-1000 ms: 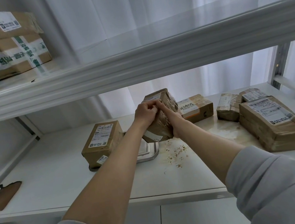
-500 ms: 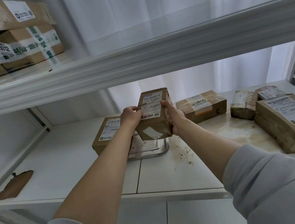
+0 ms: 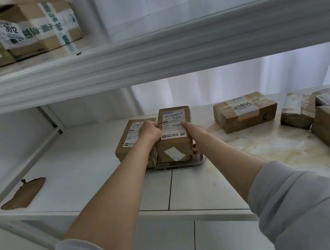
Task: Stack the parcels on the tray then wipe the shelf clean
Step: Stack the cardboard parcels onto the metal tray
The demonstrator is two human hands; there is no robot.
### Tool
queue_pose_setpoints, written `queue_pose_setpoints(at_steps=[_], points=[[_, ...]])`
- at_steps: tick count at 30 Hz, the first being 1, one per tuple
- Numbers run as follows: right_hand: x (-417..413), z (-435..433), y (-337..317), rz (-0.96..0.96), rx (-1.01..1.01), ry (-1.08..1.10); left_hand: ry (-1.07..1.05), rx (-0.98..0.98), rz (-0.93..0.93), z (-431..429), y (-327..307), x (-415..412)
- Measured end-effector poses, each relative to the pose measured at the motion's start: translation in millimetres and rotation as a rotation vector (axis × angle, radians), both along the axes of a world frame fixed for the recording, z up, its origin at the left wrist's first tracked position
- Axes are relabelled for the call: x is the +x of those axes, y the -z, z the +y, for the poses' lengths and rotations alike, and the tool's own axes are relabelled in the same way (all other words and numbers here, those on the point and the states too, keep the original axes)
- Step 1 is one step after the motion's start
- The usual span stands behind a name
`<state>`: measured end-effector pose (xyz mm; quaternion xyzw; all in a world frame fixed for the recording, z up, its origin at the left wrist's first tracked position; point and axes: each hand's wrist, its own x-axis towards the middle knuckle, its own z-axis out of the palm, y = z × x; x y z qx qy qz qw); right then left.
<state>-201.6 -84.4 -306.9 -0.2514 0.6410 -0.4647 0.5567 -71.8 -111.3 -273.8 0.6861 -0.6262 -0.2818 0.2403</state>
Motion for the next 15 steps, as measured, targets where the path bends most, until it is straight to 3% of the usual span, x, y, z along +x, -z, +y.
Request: queue_pose_setpoints(at_steps=[9,15], points=[[19,-12,8,0.074,-0.024,-0.062,0.067,-0.009,-0.107,-14,10,16],[23,-12,8,0.16,0.026,-0.06,-0.052,-0.067,-0.222,-31,13,52]])
